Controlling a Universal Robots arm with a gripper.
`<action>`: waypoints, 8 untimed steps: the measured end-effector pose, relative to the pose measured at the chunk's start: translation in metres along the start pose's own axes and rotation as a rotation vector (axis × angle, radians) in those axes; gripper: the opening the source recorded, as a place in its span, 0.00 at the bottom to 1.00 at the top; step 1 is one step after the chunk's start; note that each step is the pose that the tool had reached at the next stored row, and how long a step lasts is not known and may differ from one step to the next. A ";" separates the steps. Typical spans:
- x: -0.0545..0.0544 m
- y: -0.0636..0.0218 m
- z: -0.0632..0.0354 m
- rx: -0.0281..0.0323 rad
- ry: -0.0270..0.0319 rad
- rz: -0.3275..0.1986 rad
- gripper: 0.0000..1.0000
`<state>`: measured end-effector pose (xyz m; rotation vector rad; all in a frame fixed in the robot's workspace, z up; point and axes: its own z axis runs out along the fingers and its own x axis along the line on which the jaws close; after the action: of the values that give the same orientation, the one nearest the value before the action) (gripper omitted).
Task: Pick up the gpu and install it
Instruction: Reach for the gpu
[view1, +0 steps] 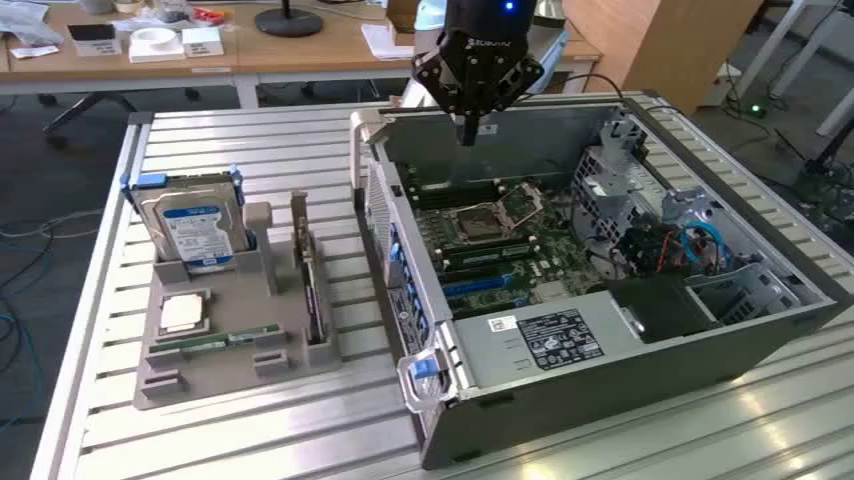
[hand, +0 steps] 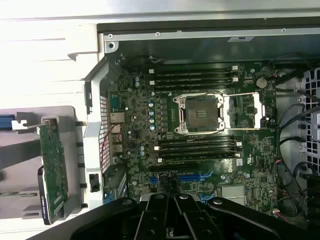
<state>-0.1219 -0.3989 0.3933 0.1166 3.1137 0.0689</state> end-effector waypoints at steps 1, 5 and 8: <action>0.000 0.0000 0.0000 0.0000 0.0000 0.000 0.11; 0.000 0.0000 0.0000 0.0000 0.0000 0.000 0.11; 0.000 0.0000 0.0000 0.0000 0.0000 0.000 0.11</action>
<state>-0.1219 -0.3989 0.3933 0.1165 3.1137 0.0689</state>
